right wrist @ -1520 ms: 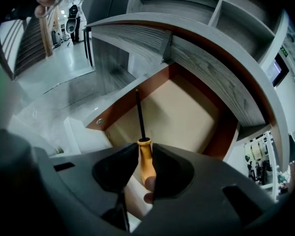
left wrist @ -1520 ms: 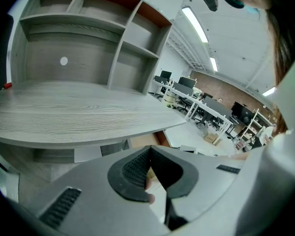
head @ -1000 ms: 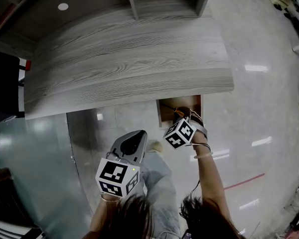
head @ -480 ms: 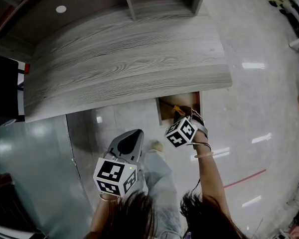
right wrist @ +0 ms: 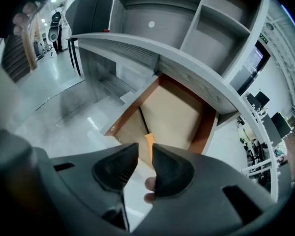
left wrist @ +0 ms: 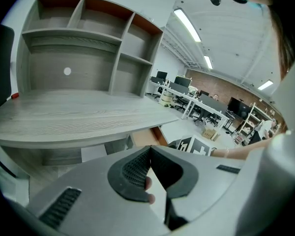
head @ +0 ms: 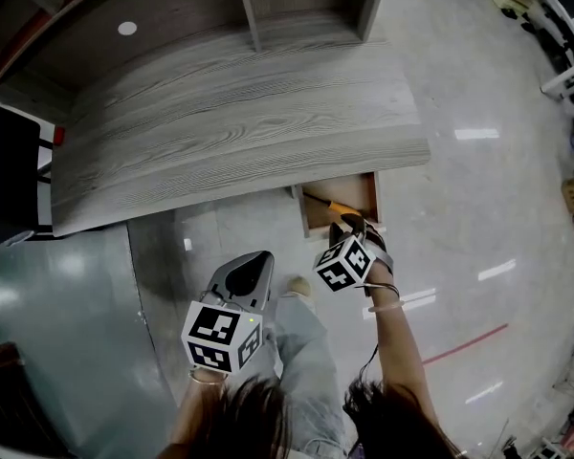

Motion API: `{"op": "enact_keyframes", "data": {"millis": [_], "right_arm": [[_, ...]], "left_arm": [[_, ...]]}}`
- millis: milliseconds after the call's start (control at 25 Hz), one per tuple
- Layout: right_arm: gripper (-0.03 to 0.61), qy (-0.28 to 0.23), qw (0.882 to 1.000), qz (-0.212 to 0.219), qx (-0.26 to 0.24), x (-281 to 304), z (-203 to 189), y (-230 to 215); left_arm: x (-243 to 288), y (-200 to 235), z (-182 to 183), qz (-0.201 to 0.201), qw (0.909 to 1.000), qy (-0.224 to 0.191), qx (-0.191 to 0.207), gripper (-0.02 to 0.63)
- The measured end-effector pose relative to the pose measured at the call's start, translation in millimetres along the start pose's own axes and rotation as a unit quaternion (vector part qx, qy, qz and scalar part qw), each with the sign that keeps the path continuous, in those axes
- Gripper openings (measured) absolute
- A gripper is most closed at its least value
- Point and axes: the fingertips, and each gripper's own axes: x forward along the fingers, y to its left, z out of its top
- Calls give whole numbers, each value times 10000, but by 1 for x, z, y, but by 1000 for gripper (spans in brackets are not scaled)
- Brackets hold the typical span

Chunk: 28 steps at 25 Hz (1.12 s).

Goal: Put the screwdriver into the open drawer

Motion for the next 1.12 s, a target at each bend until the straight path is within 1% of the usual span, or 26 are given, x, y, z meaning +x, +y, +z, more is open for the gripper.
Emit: {"op": "enact_keyframes", "data": {"millis": [480,920,1120], "right_arm": [[91,-379,9957,-293,788,-64,12,12],[69,-582,9897,-613,1153,-124,22,27],[61,-745,9853,-827,1294,-156,28,32]], "left_arm": [[-33,-20,9,-162,9994,-197,226,17],[-72,-33,15,-298,9981,-316,433,17],[-91,-37,22,-293,9977,-435,439,17]]}}
